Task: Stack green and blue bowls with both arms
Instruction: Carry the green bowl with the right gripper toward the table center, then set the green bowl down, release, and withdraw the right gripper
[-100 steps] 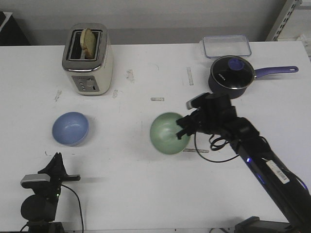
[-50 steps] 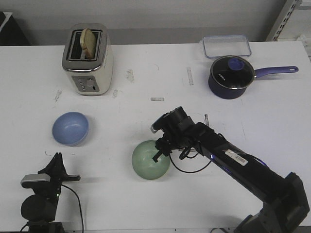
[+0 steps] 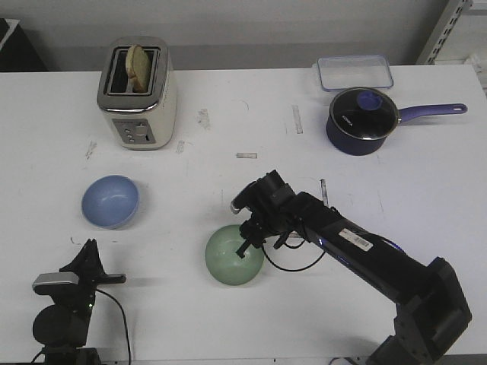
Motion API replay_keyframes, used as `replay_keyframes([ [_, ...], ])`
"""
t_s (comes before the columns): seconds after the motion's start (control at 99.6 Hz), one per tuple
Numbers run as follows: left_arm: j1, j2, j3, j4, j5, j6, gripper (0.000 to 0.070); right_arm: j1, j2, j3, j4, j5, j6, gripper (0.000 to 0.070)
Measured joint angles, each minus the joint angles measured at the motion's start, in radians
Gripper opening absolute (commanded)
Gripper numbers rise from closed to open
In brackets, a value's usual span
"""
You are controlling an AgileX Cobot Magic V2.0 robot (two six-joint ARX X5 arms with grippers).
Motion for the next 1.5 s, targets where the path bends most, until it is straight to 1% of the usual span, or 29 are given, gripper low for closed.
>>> replay_keyframes([
  [0.01, 0.000, 0.000, 0.000, 0.000, 0.000, 0.000, 0.0003, 0.000, 0.000, 0.000, 0.000, 0.000, 0.000, 0.0157],
  [0.02, 0.000, 0.000, 0.000, 0.000, 0.000, 0.000, 0.0003, 0.000, 0.000, 0.000, 0.000, 0.000, 0.000, 0.0170],
  [0.05, 0.000, 0.000, 0.000, 0.000, 0.000, 0.000, 0.0003, 0.000, 0.000, 0.000, 0.000, 0.000, 0.000, 0.0275],
  [0.06, 0.000, 0.000, 0.000, 0.000, 0.000, 0.000, 0.0003, 0.000, 0.000, 0.000, 0.000, 0.000, 0.000, 0.0290],
  [0.08, 0.000, 0.000, 0.000, 0.000, 0.000, 0.000, 0.0003, 0.000, 0.000, 0.000, 0.000, 0.000, 0.000, 0.0370],
  [0.1, 0.000, 0.000, 0.000, 0.000, 0.000, 0.000, 0.0002, 0.000, 0.000, 0.000, 0.000, 0.000, 0.000, 0.0418],
  [0.11, 0.000, 0.000, 0.000, 0.000, 0.000, 0.000, 0.0003, 0.000, 0.000, 0.000, 0.000, 0.000, 0.000, 0.0461],
  [0.13, 0.000, 0.000, 0.000, 0.000, 0.000, 0.000, 0.0003, 0.001, 0.000, 0.000, 0.000, 0.000, 0.000, 0.0511],
  [0.161, 0.000, 0.000, 0.000, 0.000, 0.000, 0.000, 0.0003, 0.001, 0.000, 0.000, 0.000, 0.000, 0.000, 0.0560],
  [0.201, 0.000, 0.000, 0.000, 0.000, 0.000, 0.000, 0.0003, 0.001, 0.000, 0.000, 0.000, 0.000, 0.000, 0.0583],
  [0.371, 0.000, 0.000, 0.000, 0.000, 0.000, 0.000, 0.0003, 0.001, 0.000, 0.005, -0.009, 0.000, 0.000, 0.0580],
  [0.402, 0.000, 0.000, 0.000, 0.000, 0.000, 0.000, 0.0003, -0.002, 0.000, 0.011, -0.012, 0.000, 0.000, 0.0572],
  [0.432, 0.000, 0.000, 0.000, 0.000, 0.000, 0.000, 0.0003, -0.007, -0.003, 0.017, -0.012, 0.000, 0.000, 0.0546],
  [0.472, 0.000, 0.000, 0.000, 0.000, 0.000, 0.000, 0.0003, -0.013, -0.012, 0.026, -0.012, 0.000, 0.000, 0.0485],
  [0.492, 0.000, 0.000, 0.000, 0.000, 0.000, 0.000, 0.0003, -0.014, -0.019, 0.031, -0.012, 0.000, 0.000, 0.0444],
  [0.502, 0.000, 0.000, 0.000, 0.000, 0.000, 0.000, 0.0003, -0.016, -0.023, 0.034, -0.012, 0.000, 0.000, 0.0407],
  [0.512, 0.000, 0.000, 0.000, 0.000, 0.000, 0.000, 0.0003, -0.018, -0.028, 0.036, -0.012, 0.000, 0.000, 0.0394],
  [0.532, 0.000, 0.000, 0.000, 0.000, 0.000, 0.000, 0.0003, -0.020, -0.039, 0.042, -0.012, 0.000, 0.000, 0.0337],
  [0.562, 0.000, 0.000, 0.000, 0.000, 0.000, 0.000, 0.0003, -0.027, -0.058, 0.054, -0.013, 0.000, 0.000, 0.0228],
  [0.572, 0.000, 0.000, 0.000, 0.000, 0.000, 0.000, 0.0003, -0.029, -0.064, 0.058, -0.012, 0.000, 0.000, 0.0212],
  [0.642, 0.000, 0.000, 0.000, 0.000, 0.000, 0.000, 0.0003, -0.053, -0.127, 0.084, -0.003, -0.001, 0.000, 0.0016],
  [0.652, 0.000, 0.000, 0.000, 0.000, 0.000, 0.000, 0.0003, -0.057, -0.138, 0.086, 0.001, -0.001, 0.000, 0.0001],
  [0.763, 0.000, 0.000, 0.000, 0.000, 0.000, 0.000, 0.0003, -0.117, -0.262, 0.095, 0.037, 0.014, 0.000, 0.0000],
  [0.813, 0.000, 0.000, 0.000, 0.000, 0.000, 0.000, 0.0003, -0.146, -0.314, 0.096, 0.039, 0.051, 0.002, 0.0000],
  [0.964, 0.000, 0.000, 0.000, 0.000, 0.000, 0.000, 0.0003, -0.254, -0.443, 0.092, -0.002, 0.207, 0.004, 0.0000],
  [1.044, 0.000, 0.000, 0.000, 0.000, 0.000, 0.000, 0.0003, -0.320, -0.522, 0.050, 0.006, 0.254, 0.004, 0.0000],
  [1.194, 0.000, 0.000, 0.000, 0.000, 0.000, 0.000, 0.0003, -0.443, -0.707, -0.135, 0.035, 0.314, 0.005, 0.0000],
  [1.325, 0.000, 0.000, 0.000, 0.001, 0.000, 0.000, 0.0003, -0.526, -0.890, -0.345, 0.077, 0.319, 0.012, 0.0000],
  [1.496, 0.000, 0.000, 0.000, 0.026, 0.000, 0.000, 0.0002, -0.582, -1.164, -0.602, 0.140, 0.319, 0.012, 0.0000],
])
